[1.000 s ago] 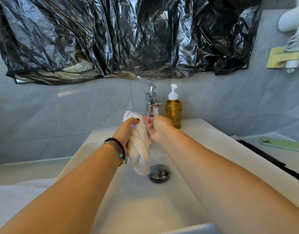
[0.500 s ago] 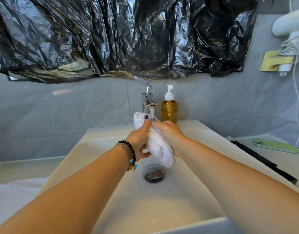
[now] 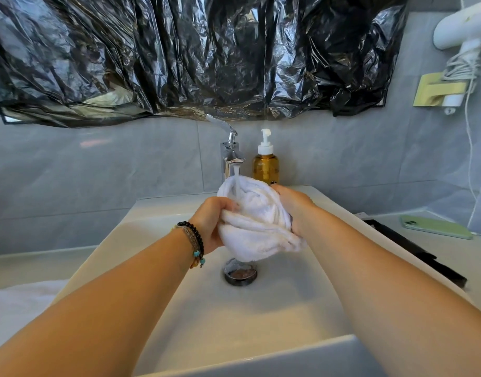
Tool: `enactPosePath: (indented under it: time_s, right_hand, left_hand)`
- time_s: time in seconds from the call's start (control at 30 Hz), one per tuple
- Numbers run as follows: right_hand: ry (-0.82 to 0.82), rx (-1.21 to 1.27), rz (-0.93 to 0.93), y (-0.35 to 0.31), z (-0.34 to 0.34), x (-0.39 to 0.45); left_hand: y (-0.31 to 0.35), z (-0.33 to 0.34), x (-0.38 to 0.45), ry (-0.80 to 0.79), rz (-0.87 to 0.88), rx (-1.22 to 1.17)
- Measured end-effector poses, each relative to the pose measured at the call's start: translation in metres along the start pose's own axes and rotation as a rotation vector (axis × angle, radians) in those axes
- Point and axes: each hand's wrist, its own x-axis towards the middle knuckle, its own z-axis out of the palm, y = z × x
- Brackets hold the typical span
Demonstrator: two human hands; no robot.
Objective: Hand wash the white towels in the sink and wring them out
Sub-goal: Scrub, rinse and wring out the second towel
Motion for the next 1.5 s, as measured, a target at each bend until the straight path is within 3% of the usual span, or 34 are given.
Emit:
enactPosePath:
  time_s: [0.13,0.27,0.43,0.6,0.77,0.83,0.93,1.0,1.17,1.27,1.37,1.5]
  right_hand:
    - [-0.28,-0.063,-0.005,-0.003,0.0,-0.009]
    - [-0.422,-0.097,0.022,0.001,0.001,-0.013]
    - [-0.298,-0.123,-0.034,0.006,0.0,-0.003]
    - [-0.234,-0.122,-0.099,0.008,-0.001,-0.007]
    - [-0.022,-0.065,-0.212,0.007,0.01,-0.015]
    - [-0.008,-0.048,-0.299,0.005,0.021,-0.021]
    - [-0.151,-0.1,-0.396,-0.004,0.037,-0.036]
    - [-0.284,-0.021,-0.323,-0.008,0.042,-0.044]
    - [-0.396,0.223,-0.191,-0.007,0.034,-0.045]
    - [-0.28,0.3,-0.115,-0.006,0.043,-0.039]
    - [-0.086,0.206,-0.011,0.001,0.07,-0.025]
    - [-0.093,0.247,0.021,-0.004,0.102,-0.013]
  left_hand:
    - [0.0,-0.009,0.009,0.012,0.052,0.014]
    - [0.003,-0.016,0.006,0.104,0.053,0.062]
    - [0.002,-0.015,0.0,0.042,0.061,0.123]
    - [0.005,-0.009,0.002,0.142,0.052,0.139]
    - [0.003,0.003,0.007,0.295,0.053,0.1]
    - [0.004,0.007,0.007,0.248,0.009,0.035]
    - [0.006,0.005,-0.001,0.044,-0.119,-0.123]
    - [0.007,0.002,-0.005,-0.026,-0.124,-0.17]
    - [0.016,-0.013,-0.001,0.097,0.086,-0.196]
    - [0.018,-0.024,0.001,0.069,0.101,-0.157]
    - [0.012,-0.029,0.005,0.099,0.065,-0.124]
    - [0.009,-0.018,0.001,0.082,0.071,-0.133]
